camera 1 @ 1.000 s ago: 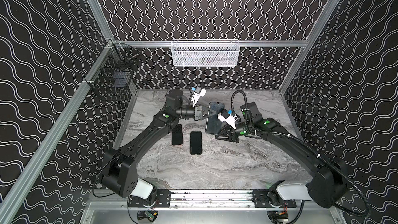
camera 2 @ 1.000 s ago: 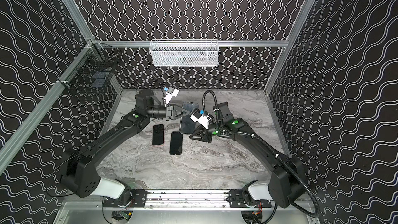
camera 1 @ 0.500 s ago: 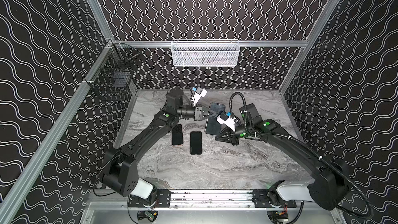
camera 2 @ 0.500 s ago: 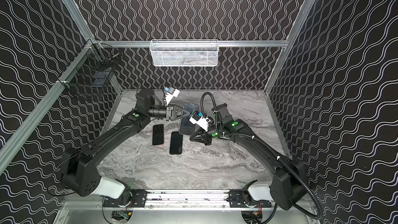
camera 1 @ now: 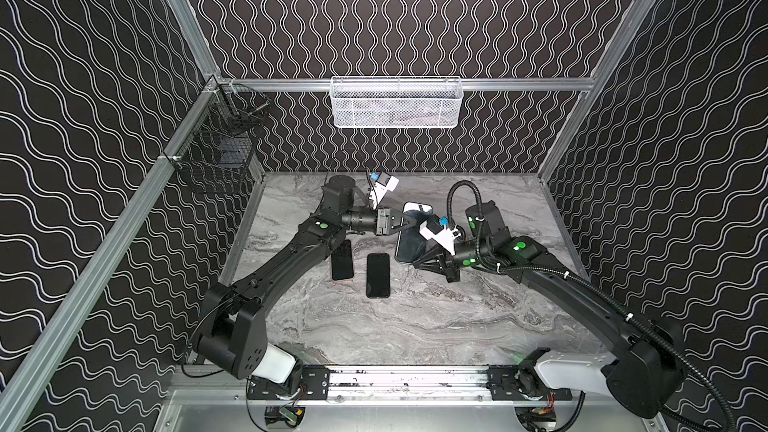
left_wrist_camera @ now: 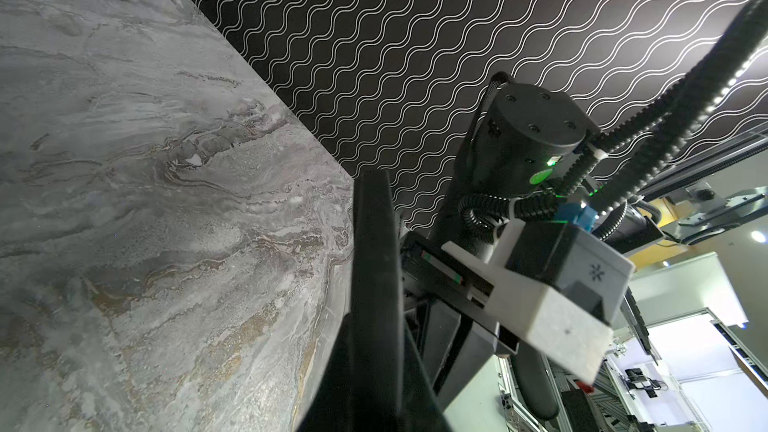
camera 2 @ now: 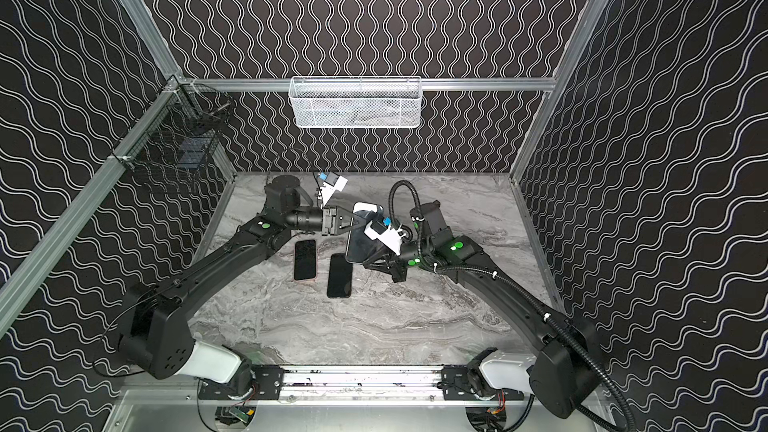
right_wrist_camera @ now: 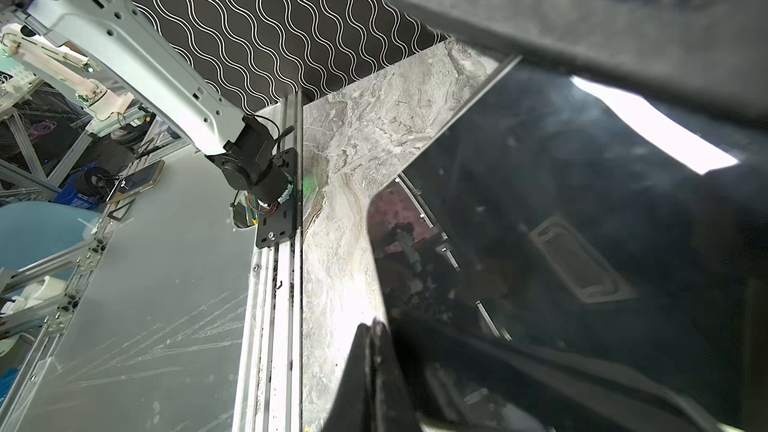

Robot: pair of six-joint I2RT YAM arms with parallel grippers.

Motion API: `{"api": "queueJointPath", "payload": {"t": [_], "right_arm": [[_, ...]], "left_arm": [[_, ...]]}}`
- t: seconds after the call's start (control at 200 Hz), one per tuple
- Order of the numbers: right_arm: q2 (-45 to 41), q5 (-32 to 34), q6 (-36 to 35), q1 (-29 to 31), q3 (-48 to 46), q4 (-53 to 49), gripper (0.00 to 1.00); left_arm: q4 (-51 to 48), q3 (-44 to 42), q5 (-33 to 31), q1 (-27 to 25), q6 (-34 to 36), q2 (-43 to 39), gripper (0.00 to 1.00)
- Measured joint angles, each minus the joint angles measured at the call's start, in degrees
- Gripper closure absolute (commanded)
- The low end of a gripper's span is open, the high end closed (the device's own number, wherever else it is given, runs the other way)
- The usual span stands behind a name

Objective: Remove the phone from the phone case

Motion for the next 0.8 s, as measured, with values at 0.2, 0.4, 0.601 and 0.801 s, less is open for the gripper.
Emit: {"api": "queueJointPath", "payload": {"t": [0.2,0.4,0.601,0.801], "right_arm": [[0.59,-2.62,-0.07,0.04,0.0,-0.87,0.61],[-0.96,-4.85,-0.11,-1.07,-0.72,-2.91,0.45],[0.96,-5.9,-2.45,-3.58,2.12,-9.68,0.43],[1.09,-5.14,-2.69,-4.87,1.86,-11.08,0.44]], "left_arm": [[-0.74,0.96,-0.96,0.09,0.57,-0.72,1.0],[-2.84,2.45,-1.68,0.09,2.8,-0.92,1.0],[-2.93,2.45,0.46,0.0,2.78,-1.14,1.0],[-2.93,2.45,2.34,0.04,2.75,-2.62,1.0]]}}
